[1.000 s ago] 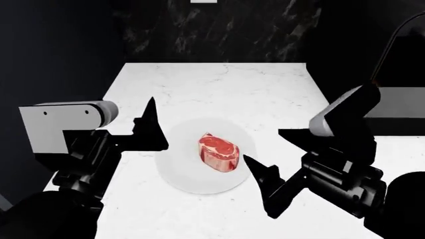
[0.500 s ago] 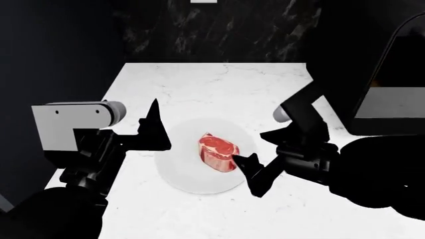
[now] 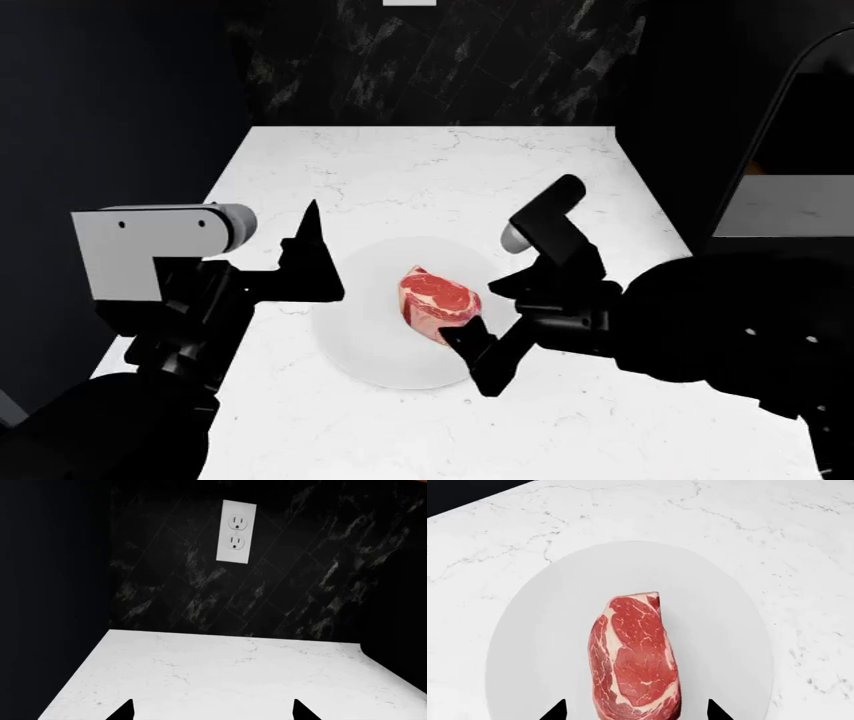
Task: Place the steak on the top rack of the oven.
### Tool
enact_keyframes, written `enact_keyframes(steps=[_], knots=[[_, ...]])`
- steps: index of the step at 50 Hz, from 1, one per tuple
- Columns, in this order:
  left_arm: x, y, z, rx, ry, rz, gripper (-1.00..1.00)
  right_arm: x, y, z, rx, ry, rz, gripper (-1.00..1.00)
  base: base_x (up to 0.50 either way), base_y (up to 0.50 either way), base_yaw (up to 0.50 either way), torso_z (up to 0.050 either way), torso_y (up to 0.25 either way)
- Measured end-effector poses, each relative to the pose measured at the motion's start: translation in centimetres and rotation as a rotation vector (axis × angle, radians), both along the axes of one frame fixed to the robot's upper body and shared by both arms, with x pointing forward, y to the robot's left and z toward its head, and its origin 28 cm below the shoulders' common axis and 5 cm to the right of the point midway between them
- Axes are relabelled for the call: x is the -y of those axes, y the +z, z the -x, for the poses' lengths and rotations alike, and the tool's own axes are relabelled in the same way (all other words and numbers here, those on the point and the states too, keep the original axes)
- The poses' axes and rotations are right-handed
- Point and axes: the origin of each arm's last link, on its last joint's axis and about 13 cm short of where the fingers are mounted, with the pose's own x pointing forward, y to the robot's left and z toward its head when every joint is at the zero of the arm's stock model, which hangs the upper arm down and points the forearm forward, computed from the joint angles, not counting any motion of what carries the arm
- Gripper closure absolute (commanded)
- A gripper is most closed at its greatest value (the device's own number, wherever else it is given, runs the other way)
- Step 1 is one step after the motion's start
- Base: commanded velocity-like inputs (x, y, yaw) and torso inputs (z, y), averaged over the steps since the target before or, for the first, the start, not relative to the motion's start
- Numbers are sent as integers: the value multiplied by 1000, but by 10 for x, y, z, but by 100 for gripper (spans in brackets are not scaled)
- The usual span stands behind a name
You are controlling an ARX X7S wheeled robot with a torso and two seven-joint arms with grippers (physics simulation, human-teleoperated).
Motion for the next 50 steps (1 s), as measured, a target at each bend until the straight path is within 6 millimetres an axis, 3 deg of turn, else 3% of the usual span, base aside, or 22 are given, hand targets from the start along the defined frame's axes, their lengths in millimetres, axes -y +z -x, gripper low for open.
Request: enact_keyframes(steps=[38, 39, 50], knots=[[0, -3, -2, -4, -1, -4, -100, -4, -17, -13, -49, 1, 40, -100, 0, 0, 0, 0, 0], [0, -3, -2, -4, -1, -4, -100, -4, -17, -13, -49, 0, 40, 100, 0, 0, 0, 0, 0], [0, -4, -2, -4, -2, -2, -100, -4, -18, -13, -42, -9, 43, 100, 0, 0, 0, 0, 0]])
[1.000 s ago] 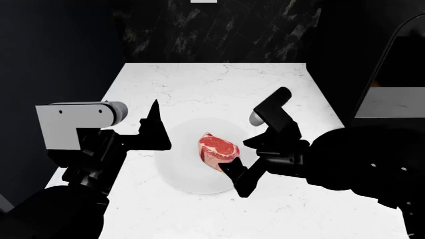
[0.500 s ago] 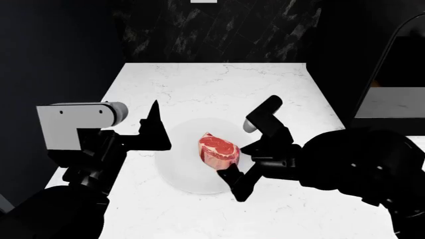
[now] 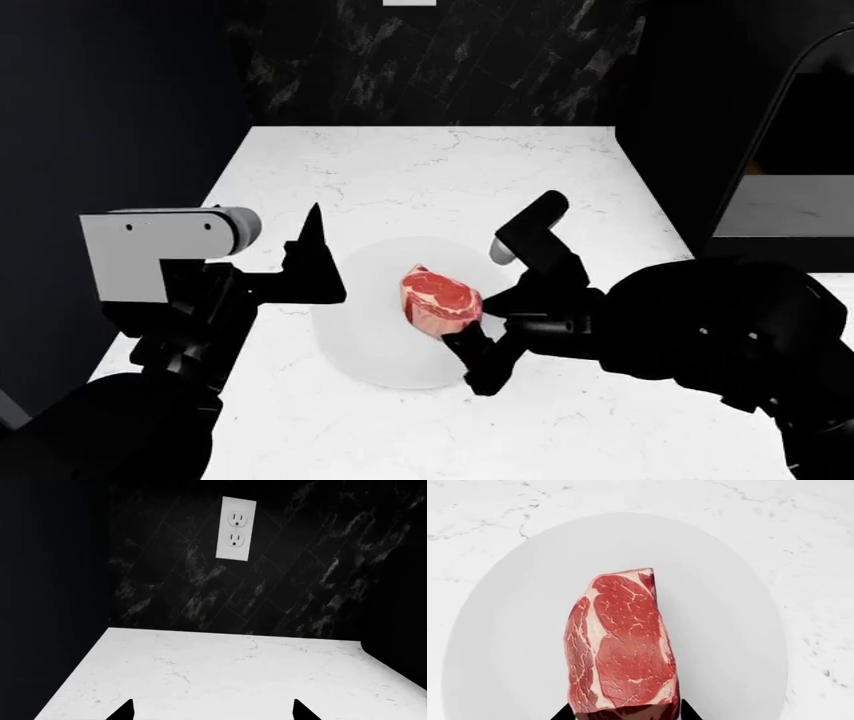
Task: Place the steak on the top rack of the oven.
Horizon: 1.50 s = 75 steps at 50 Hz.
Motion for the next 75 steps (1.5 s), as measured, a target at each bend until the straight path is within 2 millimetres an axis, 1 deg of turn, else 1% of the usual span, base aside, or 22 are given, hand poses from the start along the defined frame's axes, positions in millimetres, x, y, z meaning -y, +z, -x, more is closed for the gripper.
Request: enact_keyframes(steps=[7, 14, 19, 25, 38, 47, 60, 66, 75], knots=[[0, 0, 0, 1, -1, 1, -100, 1, 3, 3, 11, -4, -1, 100, 0, 0, 0, 0, 0], [0, 1, 1, 4, 0, 2, -100, 4, 17, 9, 69, -18, -21, 100, 0, 0, 0, 0, 0], [0, 1, 2, 8, 1, 3, -100, 8, 29, 18, 128, -38, -39, 100, 0, 0, 0, 0, 0], [-1, 3, 2, 20, 7, 5, -100, 12, 35, 32, 219, -76, -60, 100, 0, 0, 0, 0, 0], [-2, 4, 2, 49, 19, -4, -100, 12, 35, 68, 409, -169, -70, 100, 0, 0, 0, 0, 0], [-2, 4, 5, 74, 12, -4, -100, 10, 34, 88, 510, -254, -91, 100, 0, 0, 0, 0, 1], [-3, 5, 10, 94, 10, 11, -100, 4, 33, 105, 631, -428, -134, 100, 0, 0, 0, 0, 0], [-4, 7, 12, 104, 13, 18, -100, 2, 33, 114, 664, -467, -150, 100, 0, 0, 0, 0, 0], [-3, 8, 13, 110, 9, 23, -100, 1, 33, 122, 690, -489, -163, 100, -274, 0, 0, 0, 0]])
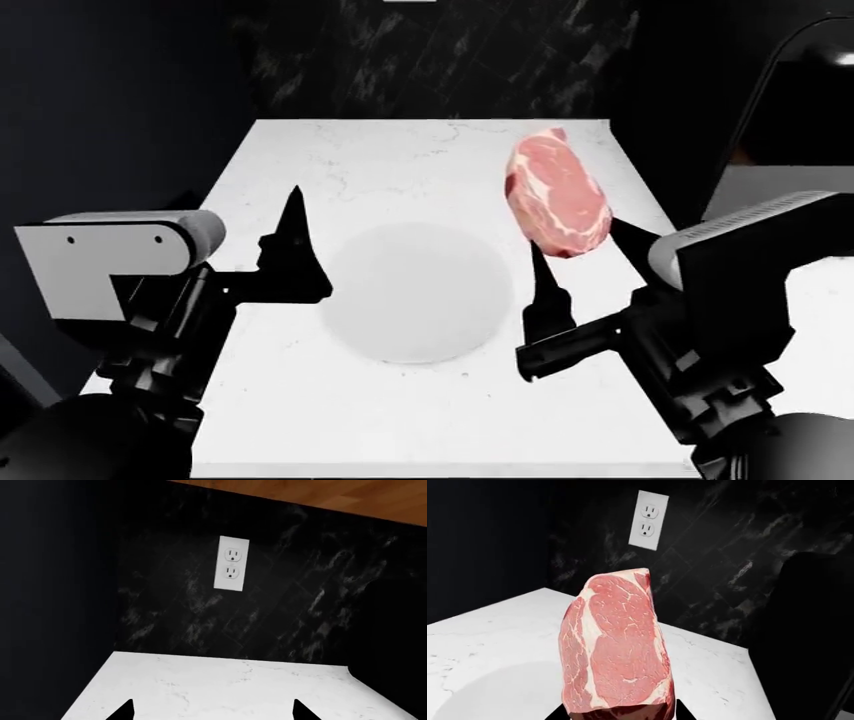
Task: Place the steak on the top rack of the oven.
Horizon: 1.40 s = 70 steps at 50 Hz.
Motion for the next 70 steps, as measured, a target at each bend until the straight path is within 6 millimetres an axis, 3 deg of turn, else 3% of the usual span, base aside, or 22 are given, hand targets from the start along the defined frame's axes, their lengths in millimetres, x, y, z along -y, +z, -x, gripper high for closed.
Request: enact_keyframes(steps=[70], knots=[[1, 0, -1, -7, -10, 4, -100, 3, -7, 9, 8, -24, 7, 100, -287, 0, 0, 0, 0]])
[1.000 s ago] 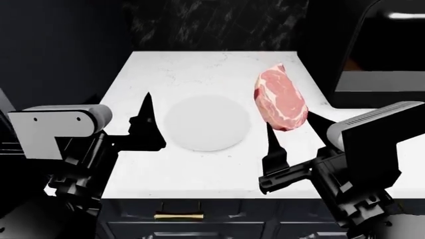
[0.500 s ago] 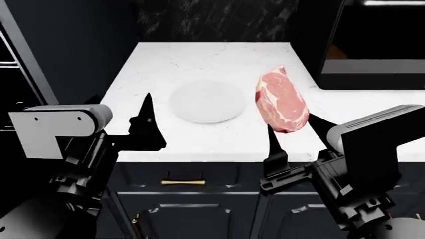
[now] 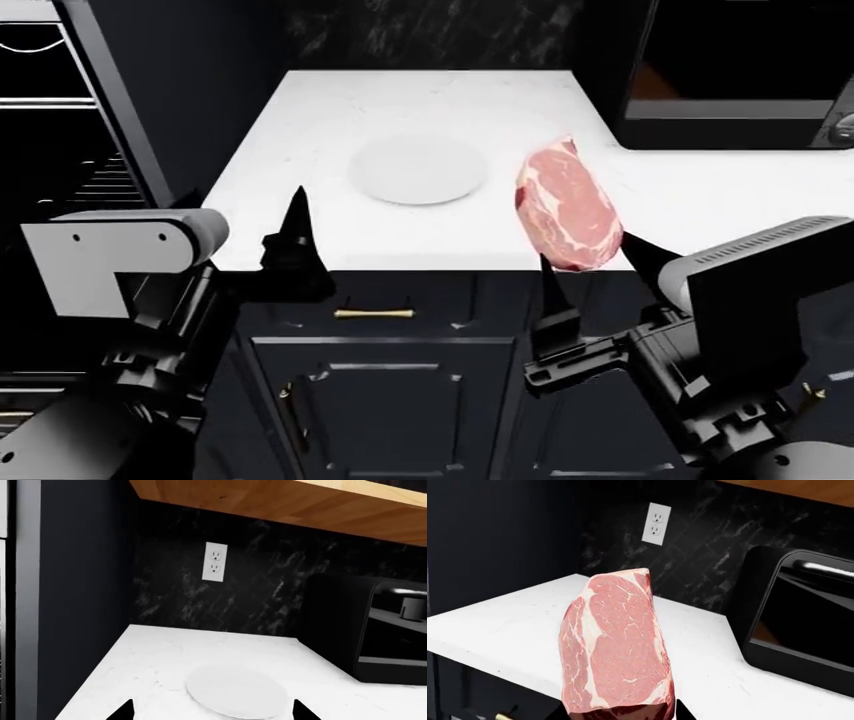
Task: Place the steak on the top rack of the oven.
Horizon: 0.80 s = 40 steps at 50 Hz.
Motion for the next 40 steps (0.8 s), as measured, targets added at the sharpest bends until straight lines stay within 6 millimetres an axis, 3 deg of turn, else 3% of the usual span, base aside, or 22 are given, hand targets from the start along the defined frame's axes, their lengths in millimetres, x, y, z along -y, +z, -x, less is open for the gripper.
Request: enact_keyframes(steps=[12, 26, 40], knots=[[0, 0, 0, 1, -1, 0, -100, 1, 0, 1, 2, -1, -1, 100, -271, 0, 0, 0, 0], [0, 2, 0, 4, -1, 3, -100, 2, 0, 3, 19, 20, 7, 100, -8, 0, 0, 0, 0], [-1, 11, 5, 4, -5, 5, -100, 2, 3, 4, 20, 36, 23, 100, 0, 468, 0, 0, 0]])
